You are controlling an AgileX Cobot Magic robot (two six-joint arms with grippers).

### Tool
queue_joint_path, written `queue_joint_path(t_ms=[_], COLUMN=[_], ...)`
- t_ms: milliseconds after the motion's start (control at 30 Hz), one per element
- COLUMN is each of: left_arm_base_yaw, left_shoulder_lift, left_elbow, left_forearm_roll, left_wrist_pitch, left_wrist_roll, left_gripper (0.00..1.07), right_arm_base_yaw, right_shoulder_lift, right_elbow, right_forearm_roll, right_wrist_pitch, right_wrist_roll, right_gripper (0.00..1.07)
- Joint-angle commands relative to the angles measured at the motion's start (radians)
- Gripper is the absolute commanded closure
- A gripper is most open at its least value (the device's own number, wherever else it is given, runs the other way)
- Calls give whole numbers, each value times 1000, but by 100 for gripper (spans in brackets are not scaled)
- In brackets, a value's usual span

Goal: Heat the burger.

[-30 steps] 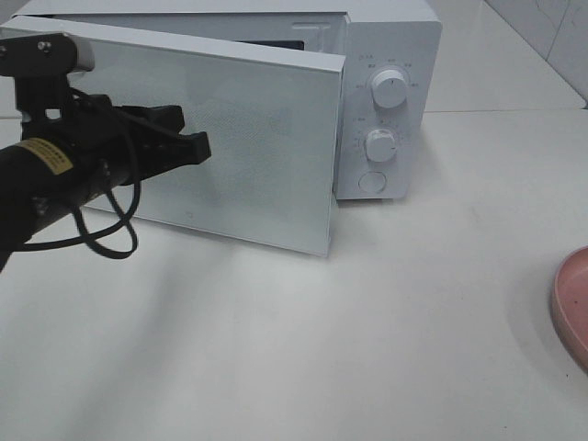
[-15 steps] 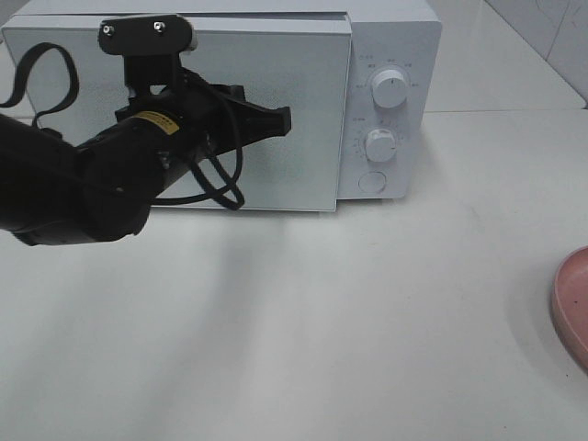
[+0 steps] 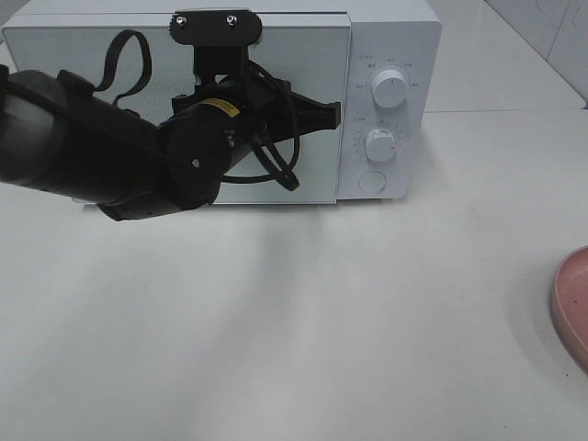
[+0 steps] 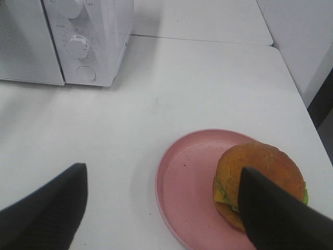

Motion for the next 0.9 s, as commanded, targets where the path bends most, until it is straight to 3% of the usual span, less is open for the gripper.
queue_joint_path(t_ms=[33, 133, 333, 733, 767, 800, 833, 867, 900], left_arm_base_yaw=[14, 17, 14, -15, -15, -15, -15, -15, -15], left_shoulder_lift=[24, 41, 33, -91, -105, -105, -111, -122, -122], left_elbow=[-55, -76, -78, -77, -77, -77, -77, -77, -77], left_forearm_roll=[-120, -131, -126, -125, -125, -125, -124, -121, -121], left_wrist_pitch=[-55, -51, -28, 394, 496, 496, 537, 630, 630], left_wrist_roll=[78, 120, 125, 180, 184, 184, 185, 185, 185], left_gripper=[107, 107, 107, 106, 94, 94, 86, 62, 62], right_arm_base_yaw=[-7, -7, -7, -7, -7, -7, -7, -7, -7], right_shoulder_lift=[-25, -25, -25, -25, -25, -25, -25, -25, -25], right_elbow=[0, 0, 0, 0, 0, 0, 0, 0, 0], right_forearm_roll=[2, 2, 2, 2, 2, 2, 2, 2, 2], right_wrist_pitch=[0, 0, 0, 0, 0, 0, 0, 0, 0], right_wrist_roll=[-1, -1, -1, -1, -1, -1, -1, -1, -1], right_gripper=[33, 33, 33, 33, 33, 33, 33, 33, 33])
